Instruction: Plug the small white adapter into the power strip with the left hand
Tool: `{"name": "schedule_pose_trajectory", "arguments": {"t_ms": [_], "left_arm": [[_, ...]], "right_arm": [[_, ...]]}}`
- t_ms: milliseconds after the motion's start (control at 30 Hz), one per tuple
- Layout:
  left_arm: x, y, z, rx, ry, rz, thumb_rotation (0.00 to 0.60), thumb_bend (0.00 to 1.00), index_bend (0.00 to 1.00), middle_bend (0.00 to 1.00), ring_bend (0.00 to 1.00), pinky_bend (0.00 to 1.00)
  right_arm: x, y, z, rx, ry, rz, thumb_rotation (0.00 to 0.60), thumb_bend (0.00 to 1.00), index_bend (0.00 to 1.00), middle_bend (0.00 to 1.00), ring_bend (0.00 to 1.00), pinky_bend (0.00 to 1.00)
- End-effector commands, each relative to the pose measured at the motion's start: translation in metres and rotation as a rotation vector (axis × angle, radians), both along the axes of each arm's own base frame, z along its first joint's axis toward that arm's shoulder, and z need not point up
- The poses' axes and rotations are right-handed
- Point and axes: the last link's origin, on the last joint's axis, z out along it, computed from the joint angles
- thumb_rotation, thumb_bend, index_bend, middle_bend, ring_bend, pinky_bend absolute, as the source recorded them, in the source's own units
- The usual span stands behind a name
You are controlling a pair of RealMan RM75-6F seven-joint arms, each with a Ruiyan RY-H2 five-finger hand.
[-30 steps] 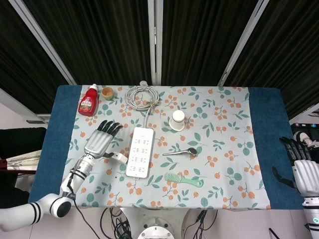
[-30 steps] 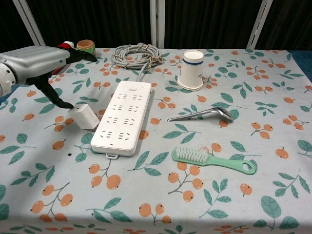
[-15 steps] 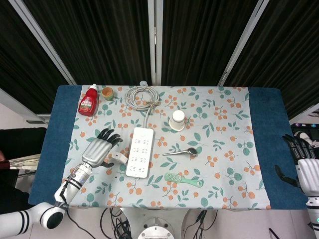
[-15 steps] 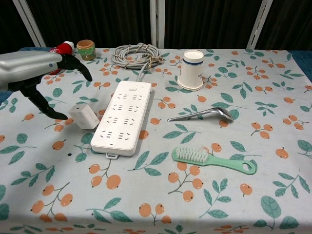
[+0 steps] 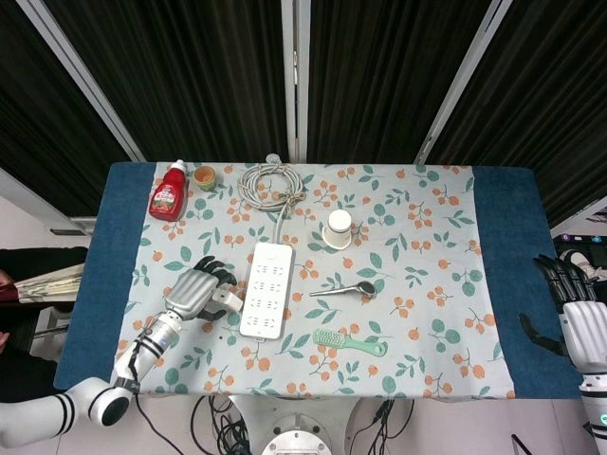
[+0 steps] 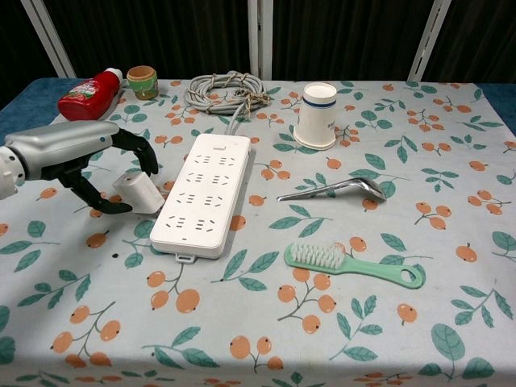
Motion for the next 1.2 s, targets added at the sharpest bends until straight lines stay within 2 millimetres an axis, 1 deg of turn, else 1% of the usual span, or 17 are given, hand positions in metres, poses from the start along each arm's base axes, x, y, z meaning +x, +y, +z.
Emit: {"name": "schedule_pose_trajectory", "arguments": {"t_ms": [33,333,467,567,633,700,733,800,900,967,1067,1200], "left_arm": [[-0.001,-0.001,-0.002,0.002,0.002,-0.006,0.600,0.23,0.37,0.35,0.16,0.10],[-0.001,-0.004,-0.001,0.004,-0.002,-0.022,0.600,0.25,0.37,0.37,0.18,0.10],[-0.002,-0.001,-0.001,0.013,-0.002,-0.022,0.600,0.26,0.39,0.39,0.19,0.10],[-0.003,0.001,-0.002,0.030,0.002,-0.030,0.600,0.27,0.43,0.42,0.22,0.12],[-0.004,0.003,-0.002,0.037,0.001,-0.030,0.600,0.27,0.47,0.46,0.25,0.13],[-0.005,0.004,-0.002,0.044,0.001,-0.029,0.600,0.26,0.52,0.53,0.31,0.16],[-0.005,0.006,-0.001,0.049,-0.006,-0.029,0.600,0.26,0.53,0.55,0.34,0.18],[-0.002,0.008,0.001,0.057,-0.024,-0.031,0.600,0.27,0.57,0.62,0.42,0.24],[0.006,0.013,0.009,0.085,-0.032,-0.062,0.600,0.29,0.59,0.65,0.45,0.29],[0.015,0.018,0.017,0.100,-0.034,-0.091,0.600,0.31,0.60,0.66,0.46,0.30],[0.033,0.025,0.026,0.108,-0.011,-0.132,0.600,0.35,0.61,0.68,0.48,0.30],[0.058,0.033,0.031,0.097,0.060,-0.172,0.600,0.38,0.64,0.71,0.52,0.30]], "right_arm": [[0.000,0.000,0.000,0.001,0.001,-0.001,0.600,0.28,0.04,0.07,0.00,0.00],[0.001,0.001,-0.002,0.004,-0.001,-0.002,0.600,0.28,0.04,0.07,0.00,0.00],[0.001,0.001,-0.002,0.005,-0.001,-0.004,0.600,0.28,0.04,0.07,0.00,0.00],[0.001,0.001,-0.002,0.004,-0.002,-0.008,0.600,0.28,0.04,0.07,0.00,0.00],[0.001,0.002,-0.003,0.005,-0.001,-0.010,0.600,0.28,0.04,0.07,0.00,0.00],[0.001,0.001,-0.003,0.004,-0.003,-0.010,0.600,0.28,0.04,0.07,0.00,0.00],[0.001,0.001,-0.003,0.005,-0.003,-0.009,0.600,0.28,0.04,0.07,0.00,0.00],[0.002,0.002,-0.003,0.005,-0.003,-0.009,0.600,0.28,0.04,0.07,0.00,0.00],[0.003,0.002,-0.004,0.002,-0.004,-0.005,0.600,0.28,0.04,0.07,0.00,0.00],[0.003,0.002,-0.004,0.001,-0.005,-0.002,0.600,0.28,0.04,0.07,0.00,0.00],[0.004,0.002,-0.004,-0.001,-0.004,0.002,0.600,0.28,0.04,0.07,0.00,0.00],[0.005,0.003,-0.003,-0.004,-0.003,0.004,0.600,0.28,0.04,0.07,0.00,0.00]]}}
